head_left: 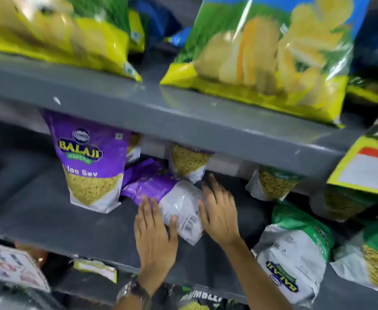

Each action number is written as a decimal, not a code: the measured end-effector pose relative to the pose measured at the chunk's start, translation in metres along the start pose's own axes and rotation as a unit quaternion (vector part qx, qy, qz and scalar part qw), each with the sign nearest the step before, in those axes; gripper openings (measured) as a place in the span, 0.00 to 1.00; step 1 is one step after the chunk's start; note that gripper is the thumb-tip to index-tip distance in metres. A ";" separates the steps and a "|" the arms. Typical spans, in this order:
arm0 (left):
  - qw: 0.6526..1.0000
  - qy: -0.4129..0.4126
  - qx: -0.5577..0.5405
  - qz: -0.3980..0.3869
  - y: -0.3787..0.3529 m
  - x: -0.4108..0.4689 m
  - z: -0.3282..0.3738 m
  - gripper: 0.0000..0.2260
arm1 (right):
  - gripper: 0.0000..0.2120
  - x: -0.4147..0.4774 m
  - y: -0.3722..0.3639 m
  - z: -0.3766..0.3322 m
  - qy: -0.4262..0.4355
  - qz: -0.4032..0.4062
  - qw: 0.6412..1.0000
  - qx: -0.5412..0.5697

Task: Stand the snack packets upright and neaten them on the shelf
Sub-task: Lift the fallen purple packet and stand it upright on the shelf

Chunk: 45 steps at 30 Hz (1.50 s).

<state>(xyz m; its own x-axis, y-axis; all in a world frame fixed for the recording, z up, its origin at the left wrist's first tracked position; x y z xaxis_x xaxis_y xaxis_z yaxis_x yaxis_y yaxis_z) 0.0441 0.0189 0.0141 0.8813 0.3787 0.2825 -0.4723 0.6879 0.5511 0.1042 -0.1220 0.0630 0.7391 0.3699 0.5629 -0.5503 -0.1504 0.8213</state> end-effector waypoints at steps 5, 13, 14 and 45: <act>0.954 0.179 -0.230 0.074 -0.022 0.024 -0.020 0.39 | 0.26 0.026 -0.050 0.029 -0.169 -0.141 0.958 0.185; 0.819 0.332 -0.465 0.038 -0.030 0.018 -0.035 0.22 | 0.16 0.014 -0.050 0.043 -0.261 -0.363 0.783 0.433; 0.824 0.323 -0.464 0.031 -0.025 0.014 -0.034 0.21 | 0.17 0.007 -0.047 0.044 -0.263 -0.366 0.773 0.446; 0.926 -0.024 -0.377 0.020 -0.013 0.018 -0.003 0.21 | 0.08 0.008 0.010 0.050 -0.225 -0.022 0.744 0.629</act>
<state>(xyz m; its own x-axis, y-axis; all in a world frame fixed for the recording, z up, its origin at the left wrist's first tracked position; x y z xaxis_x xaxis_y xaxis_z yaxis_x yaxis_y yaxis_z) 0.0660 0.0189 0.0095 0.8537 0.3987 0.3350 -0.3653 0.9170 -0.1605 0.1237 -0.1661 0.0806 0.9565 0.0985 0.2748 0.0685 -0.9908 0.1167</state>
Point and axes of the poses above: each hand's wrist, its own x-axis towards the middle knuckle, its own y-axis out of the back of the hand, z = x × y, the point moved 5 cm from there along x, towards the middle knuckle, and after that the axes turned 11 degrees about -x, right-handed, at the moved point
